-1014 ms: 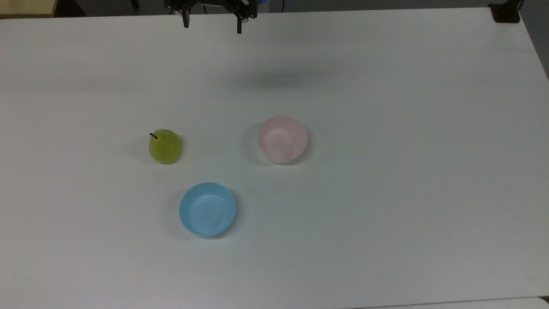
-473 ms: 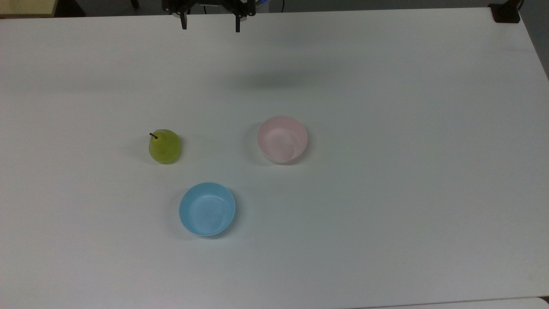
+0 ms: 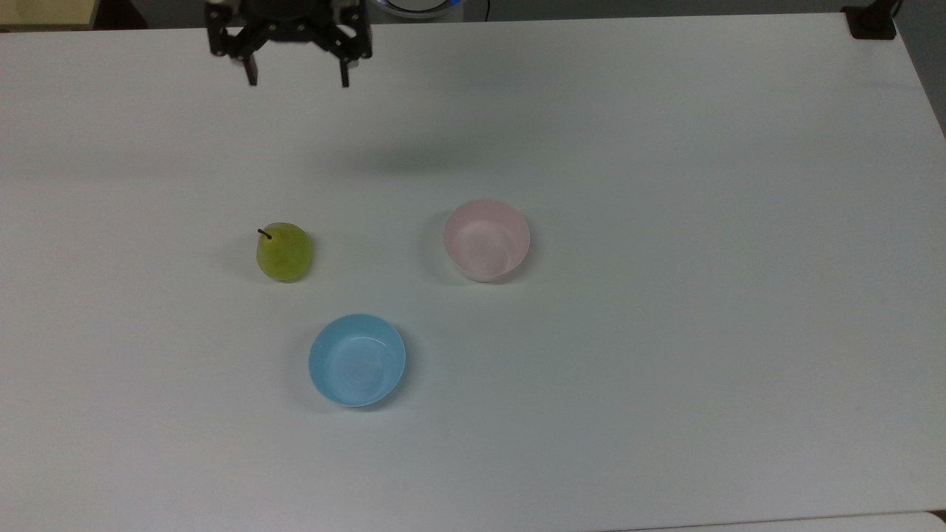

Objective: Place the pear in the bowl
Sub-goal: 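Move the open gripper down over the yellow-green pear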

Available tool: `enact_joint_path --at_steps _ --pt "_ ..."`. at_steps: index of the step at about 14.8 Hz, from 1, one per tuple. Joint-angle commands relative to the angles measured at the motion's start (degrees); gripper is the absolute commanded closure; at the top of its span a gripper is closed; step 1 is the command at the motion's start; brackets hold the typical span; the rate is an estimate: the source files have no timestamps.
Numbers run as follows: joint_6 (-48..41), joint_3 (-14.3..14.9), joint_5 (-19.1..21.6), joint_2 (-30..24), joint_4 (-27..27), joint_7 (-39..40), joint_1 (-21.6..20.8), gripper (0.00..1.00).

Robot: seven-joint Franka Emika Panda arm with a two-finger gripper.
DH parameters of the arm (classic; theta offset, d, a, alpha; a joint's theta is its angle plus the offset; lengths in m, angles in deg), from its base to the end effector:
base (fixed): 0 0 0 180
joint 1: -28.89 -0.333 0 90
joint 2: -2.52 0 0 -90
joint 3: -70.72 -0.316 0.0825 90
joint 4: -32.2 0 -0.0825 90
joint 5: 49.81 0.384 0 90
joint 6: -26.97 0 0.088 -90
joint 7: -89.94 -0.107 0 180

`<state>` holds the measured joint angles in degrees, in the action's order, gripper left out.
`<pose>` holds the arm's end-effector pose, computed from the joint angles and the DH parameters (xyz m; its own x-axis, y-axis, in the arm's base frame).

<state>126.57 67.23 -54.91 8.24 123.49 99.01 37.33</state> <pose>0.5945 -0.0612 0.5717 0.9958 0.0856 0.0313 0.0825 -0.9927 0.0882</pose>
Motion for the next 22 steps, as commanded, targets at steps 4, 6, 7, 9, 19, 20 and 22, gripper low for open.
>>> enact_joint_path --at_steps 4,6,7,9,19,20,22 --pt "10.3 0.3 0.6 9.6 -1.8 3.1 4.2 0.00" --pt "12.6 0.3 0.0 12.5 -1.7 3.1 4.3 0.00" --pt "13.2 0.4 -0.2 13.7 -1.6 3.1 4.3 0.00" --pt "13.5 0.5 -1.7 16.1 -0.9 3.0 4.3 0.00" --pt "22.2 0.5 -3.6 23.1 1.2 2.4 3.6 0.01" --pt "22.3 0.5 -4.5 23.7 1.3 2.4 3.5 0.06" --pt "22.3 0.4 -5.4 23.9 1.4 2.4 3.5 0.35"
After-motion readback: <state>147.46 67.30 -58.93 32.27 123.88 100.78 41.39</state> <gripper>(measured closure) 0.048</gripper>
